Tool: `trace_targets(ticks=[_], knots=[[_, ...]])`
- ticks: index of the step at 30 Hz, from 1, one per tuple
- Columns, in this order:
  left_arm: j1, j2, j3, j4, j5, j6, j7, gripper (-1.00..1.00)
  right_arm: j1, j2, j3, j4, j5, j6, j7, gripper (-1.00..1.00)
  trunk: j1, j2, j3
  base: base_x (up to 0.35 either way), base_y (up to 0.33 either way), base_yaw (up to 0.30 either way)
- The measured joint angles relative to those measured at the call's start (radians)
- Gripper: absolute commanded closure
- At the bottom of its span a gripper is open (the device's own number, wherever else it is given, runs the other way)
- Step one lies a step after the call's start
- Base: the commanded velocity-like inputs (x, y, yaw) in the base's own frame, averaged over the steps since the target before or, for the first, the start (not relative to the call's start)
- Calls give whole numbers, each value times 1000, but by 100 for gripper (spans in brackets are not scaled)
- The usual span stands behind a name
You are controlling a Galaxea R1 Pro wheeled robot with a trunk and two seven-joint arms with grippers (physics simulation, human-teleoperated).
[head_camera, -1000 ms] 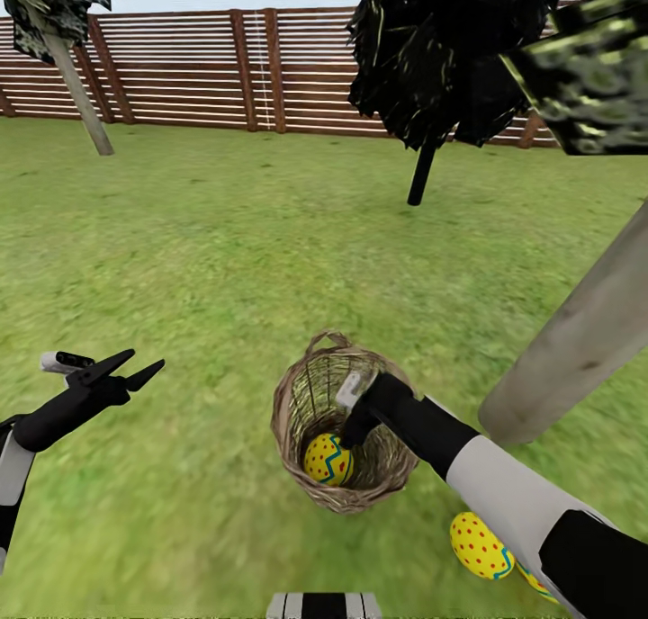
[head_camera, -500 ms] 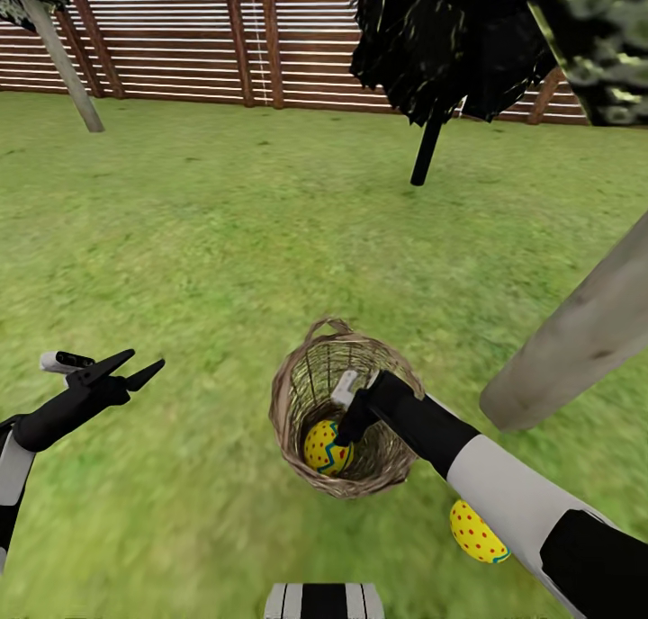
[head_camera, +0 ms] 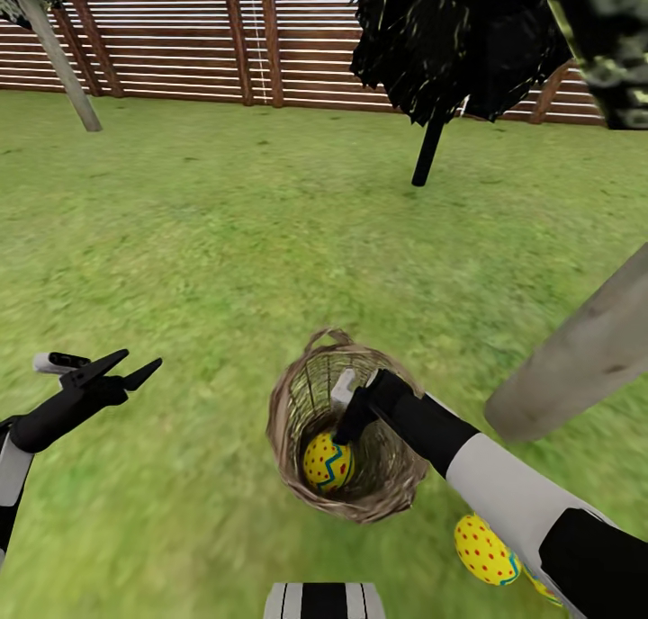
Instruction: Take the three Easter eggs out of the wicker basket on the lawn in the garden, then place them on the lawn next to a single tree (choose any tree) so that all three eggs are next to the same tree and none are left in the basket.
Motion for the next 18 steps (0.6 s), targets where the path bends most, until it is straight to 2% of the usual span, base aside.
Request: trace_targets(ticks=[9, 18], knots=[[6, 0, 0, 6, -1, -1, -32, -100, 0, 1, 1, 0, 1, 5, -7, -100, 1, 0, 0, 60, 0, 0], [6, 0, 3, 3, -3, -1, -35, -100, 0, 2, 7, 3, 1, 7, -12, -100, 5, -2, -35, 1, 0, 0]])
